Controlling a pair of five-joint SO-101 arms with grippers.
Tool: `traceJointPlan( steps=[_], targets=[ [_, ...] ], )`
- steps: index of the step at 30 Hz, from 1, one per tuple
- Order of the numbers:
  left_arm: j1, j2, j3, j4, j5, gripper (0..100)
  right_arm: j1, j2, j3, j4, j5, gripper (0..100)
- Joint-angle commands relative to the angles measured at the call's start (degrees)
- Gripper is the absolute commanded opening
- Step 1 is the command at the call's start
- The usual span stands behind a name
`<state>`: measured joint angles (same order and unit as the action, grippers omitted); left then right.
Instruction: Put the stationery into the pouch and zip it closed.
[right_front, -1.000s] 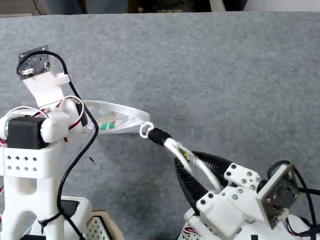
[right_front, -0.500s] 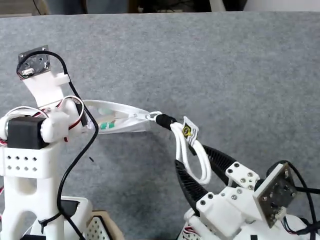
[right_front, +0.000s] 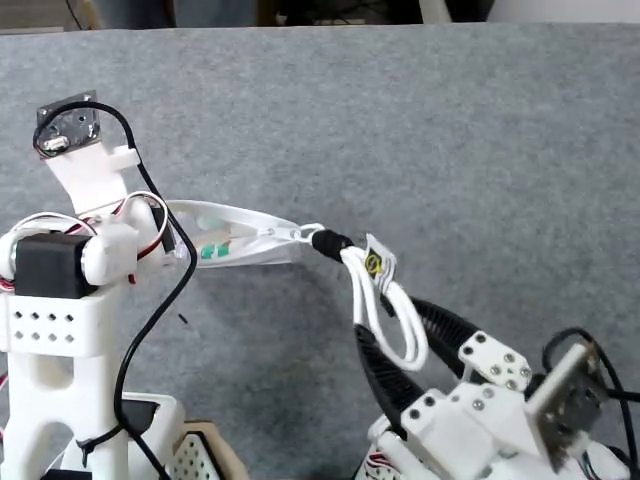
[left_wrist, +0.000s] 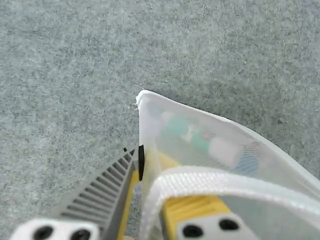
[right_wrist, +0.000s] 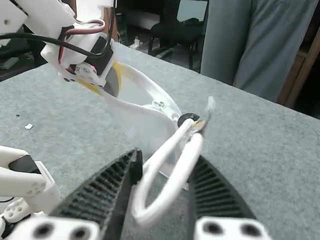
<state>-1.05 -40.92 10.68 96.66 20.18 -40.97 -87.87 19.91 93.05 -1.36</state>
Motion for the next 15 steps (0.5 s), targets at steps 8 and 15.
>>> traceJointPlan(
  steps=[8, 15],
  targets=[
    [0.04, -1.14, -2.24, -0.88, 0.26, 3, 0.7, -1.27, -1.36, -1.14, 0.44, 1.2],
    [0.04, -1.14, -2.24, -0.88, 0.18, 3, 0.7, -1.1, -1.36, -2.02, 1.14, 1.2]
  ],
)
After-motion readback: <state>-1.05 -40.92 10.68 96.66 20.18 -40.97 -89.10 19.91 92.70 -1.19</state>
